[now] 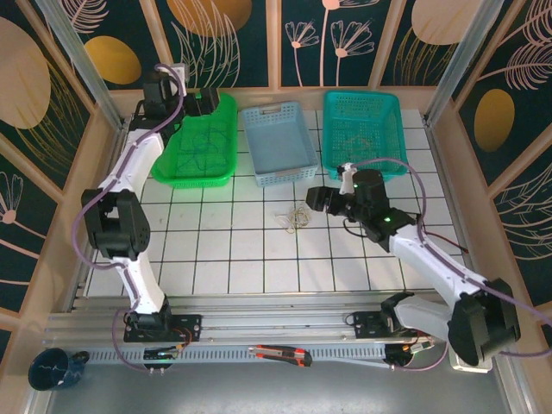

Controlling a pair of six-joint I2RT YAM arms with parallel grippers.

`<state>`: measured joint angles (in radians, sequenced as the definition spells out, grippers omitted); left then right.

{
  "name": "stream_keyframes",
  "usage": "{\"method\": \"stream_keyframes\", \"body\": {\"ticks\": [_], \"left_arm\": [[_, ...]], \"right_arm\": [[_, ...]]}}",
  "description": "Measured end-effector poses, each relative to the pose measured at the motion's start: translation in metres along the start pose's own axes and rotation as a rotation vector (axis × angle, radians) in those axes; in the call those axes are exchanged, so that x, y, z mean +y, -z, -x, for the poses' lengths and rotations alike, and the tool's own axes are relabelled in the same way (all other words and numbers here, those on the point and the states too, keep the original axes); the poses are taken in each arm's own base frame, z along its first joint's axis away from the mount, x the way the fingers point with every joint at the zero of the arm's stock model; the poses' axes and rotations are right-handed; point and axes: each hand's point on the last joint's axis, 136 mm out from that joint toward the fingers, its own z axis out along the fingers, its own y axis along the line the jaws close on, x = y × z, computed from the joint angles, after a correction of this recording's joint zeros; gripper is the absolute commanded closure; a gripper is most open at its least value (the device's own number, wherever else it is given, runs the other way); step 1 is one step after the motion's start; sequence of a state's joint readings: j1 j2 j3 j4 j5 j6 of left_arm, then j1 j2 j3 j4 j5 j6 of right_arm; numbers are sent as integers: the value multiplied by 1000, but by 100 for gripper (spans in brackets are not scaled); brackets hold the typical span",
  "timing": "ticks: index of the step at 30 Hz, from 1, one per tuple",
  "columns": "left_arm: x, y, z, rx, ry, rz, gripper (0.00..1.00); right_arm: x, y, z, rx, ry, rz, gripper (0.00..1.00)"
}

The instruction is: Untangle the cables

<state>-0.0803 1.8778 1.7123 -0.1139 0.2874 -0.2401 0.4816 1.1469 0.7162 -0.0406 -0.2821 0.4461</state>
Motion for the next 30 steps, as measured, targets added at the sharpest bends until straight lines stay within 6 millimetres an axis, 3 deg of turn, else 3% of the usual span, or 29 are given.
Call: {"method": "stream_keyframes", "body": {"ticks": [4, 9, 17, 20, 23, 27, 30], "left_arm": [[-18, 28, -17, 16, 73, -76, 1], [-40, 63, -66, 60, 178, -152, 1], [-88, 105, -151, 131, 298, -276, 1], [-87, 116, -166, 131, 348, -280, 1], [-86, 122, -166, 110, 369, -282, 1], [-89, 126, -156, 77, 372, -297, 1], [-90, 126, -153, 68, 376, -303, 1]], "right_arm": [[-13, -30, -25, 90, 16, -48, 27], [-24, -69, -52, 196, 48, -94, 29], [-23, -113, -60, 233, 95, -106, 37], [-22, -115, -67, 243, 90, -97, 39], [-18, -109, -83, 257, 72, -78, 40], [-13, -87, -110, 295, 29, -49, 41], [1, -69, -109, 275, 8, -5, 40]]}}
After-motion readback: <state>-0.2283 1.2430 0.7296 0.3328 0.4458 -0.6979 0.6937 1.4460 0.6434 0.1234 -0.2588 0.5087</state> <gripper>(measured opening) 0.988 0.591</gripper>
